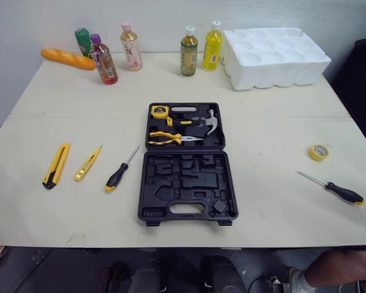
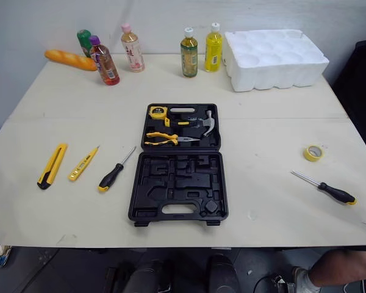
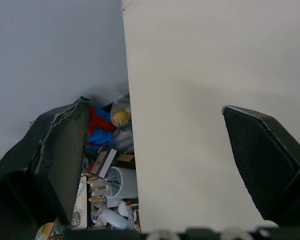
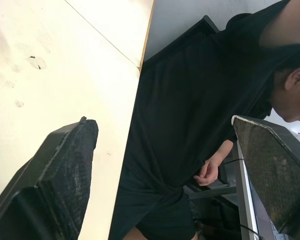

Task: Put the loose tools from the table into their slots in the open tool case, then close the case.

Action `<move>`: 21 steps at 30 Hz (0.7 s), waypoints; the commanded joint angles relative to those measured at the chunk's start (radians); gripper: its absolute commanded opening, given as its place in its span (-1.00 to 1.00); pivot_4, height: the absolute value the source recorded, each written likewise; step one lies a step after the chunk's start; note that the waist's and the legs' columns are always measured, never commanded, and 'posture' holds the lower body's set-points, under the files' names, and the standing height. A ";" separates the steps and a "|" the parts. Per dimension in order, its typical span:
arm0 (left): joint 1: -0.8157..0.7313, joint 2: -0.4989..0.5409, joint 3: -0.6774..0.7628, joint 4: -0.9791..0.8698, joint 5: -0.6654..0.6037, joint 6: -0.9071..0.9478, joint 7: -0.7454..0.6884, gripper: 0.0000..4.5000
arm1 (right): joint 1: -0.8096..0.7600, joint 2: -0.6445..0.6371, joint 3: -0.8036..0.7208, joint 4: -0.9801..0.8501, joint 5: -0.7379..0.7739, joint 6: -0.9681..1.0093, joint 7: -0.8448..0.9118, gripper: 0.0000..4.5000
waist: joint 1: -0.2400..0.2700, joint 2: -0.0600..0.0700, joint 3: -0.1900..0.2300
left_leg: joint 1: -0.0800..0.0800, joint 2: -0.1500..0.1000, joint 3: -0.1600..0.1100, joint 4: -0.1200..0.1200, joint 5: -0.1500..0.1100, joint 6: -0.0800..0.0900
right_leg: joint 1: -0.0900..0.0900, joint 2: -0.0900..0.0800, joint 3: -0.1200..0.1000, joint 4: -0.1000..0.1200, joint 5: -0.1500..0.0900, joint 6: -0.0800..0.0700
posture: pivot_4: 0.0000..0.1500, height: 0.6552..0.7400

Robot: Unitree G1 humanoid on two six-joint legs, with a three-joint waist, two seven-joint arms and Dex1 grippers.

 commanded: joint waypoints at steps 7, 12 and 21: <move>-0.001 -0.003 0.066 -0.033 -0.039 -0.022 0.030 0.99 | -0.074 0.001 0.022 0.058 -0.011 -0.047 -0.013 1.00 | -0.002 0.000 0.000 | 0.000 0.000 0.000 0.001 0.000 0.000 | 0.000 0.000 0.000 0.000 0.000 0.000 | 1.00 1.00; 0.024 -0.019 0.069 -0.057 -0.048 -0.007 0.025 0.99 | -0.067 0.005 0.025 0.064 -0.003 -0.067 -0.009 1.00 | 0.000 0.000 0.000 | 0.000 0.000 0.000 0.001 0.000 0.000 | 0.000 0.000 0.000 0.000 0.000 0.000 | 1.00 1.00; 0.030 -0.070 0.068 -0.190 -0.059 0.045 0.003 0.99 | -0.060 0.059 0.026 -0.030 0.066 -0.048 0.118 1.00 | 0.000 -0.002 -0.001 | 0.000 0.000 0.000 0.001 0.000 0.000 | 0.000 0.000 0.001 0.001 0.000 0.000 | 1.00 1.00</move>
